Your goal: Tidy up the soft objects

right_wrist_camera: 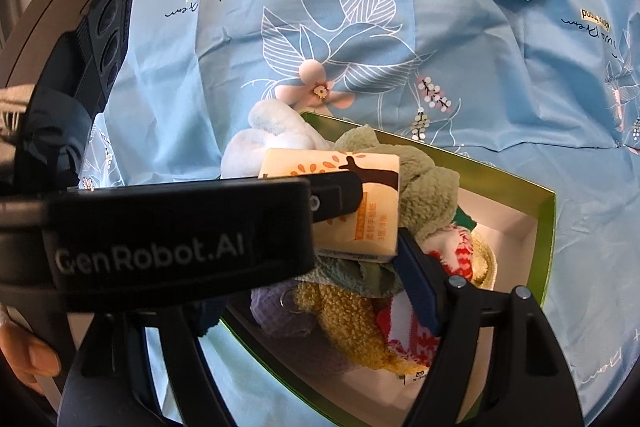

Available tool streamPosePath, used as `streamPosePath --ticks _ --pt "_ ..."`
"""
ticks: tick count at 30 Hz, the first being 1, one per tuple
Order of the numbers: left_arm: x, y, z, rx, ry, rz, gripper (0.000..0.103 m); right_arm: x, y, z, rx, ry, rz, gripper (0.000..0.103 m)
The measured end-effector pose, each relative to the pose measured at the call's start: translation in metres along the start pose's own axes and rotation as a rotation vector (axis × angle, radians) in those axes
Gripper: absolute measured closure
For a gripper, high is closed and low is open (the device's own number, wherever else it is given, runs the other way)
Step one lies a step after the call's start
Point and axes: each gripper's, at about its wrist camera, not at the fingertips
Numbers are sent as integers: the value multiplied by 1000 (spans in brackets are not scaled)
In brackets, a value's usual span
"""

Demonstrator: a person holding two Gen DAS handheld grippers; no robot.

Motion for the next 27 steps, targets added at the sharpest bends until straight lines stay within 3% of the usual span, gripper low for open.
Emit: streamPosePath --ticks 1,2,9,13,23,27 --pt "1 -3 1 5 -7 -20 23 0 0 0 -2 -7 -2 24" --pt "2 -4 1 2 -10 -32 20 0 1 0 -7 -10 -2 23" --pt "5 1 -12 38 -25 -34 15 0 8 -12 -34 -13 -3 18" --pt "6 9 -24 73 -4 2 14 -1 12 -22 -76 10 1 7" --pt "-2 22 -43 162 -5 67 14 -9 25 -43 -103 10 60 6" --pt "-12 31 -49 234 -26 121 14 -14 28 -55 -141 0 75 2"
Point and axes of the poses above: each gripper's, at about its wrist camera, not at the fingertips, and z roughly the way its jaws point, y to its right, x to its top, and after that the axes turned 11 degrees about -x, right-handed
